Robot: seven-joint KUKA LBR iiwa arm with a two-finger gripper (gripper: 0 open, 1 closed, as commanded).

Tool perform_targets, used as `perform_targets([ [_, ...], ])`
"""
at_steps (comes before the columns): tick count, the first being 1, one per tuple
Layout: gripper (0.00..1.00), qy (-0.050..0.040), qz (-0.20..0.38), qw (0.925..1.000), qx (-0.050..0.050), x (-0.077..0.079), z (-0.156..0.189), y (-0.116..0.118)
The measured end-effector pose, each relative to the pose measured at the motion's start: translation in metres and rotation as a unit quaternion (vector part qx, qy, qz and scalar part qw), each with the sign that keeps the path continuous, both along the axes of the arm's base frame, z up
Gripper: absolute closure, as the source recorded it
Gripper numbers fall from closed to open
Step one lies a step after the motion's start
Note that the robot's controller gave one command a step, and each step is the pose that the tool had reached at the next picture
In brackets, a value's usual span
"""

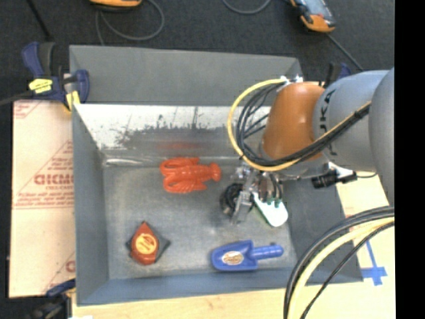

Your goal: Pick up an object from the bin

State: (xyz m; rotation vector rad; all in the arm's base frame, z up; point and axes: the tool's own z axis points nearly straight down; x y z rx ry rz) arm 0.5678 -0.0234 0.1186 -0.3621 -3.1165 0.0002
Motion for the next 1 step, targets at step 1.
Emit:
perform_targets([
  [1,1.0,-0.004,0.065,0.9979,-0.001,0.0059,0.1554,-0.017],
])
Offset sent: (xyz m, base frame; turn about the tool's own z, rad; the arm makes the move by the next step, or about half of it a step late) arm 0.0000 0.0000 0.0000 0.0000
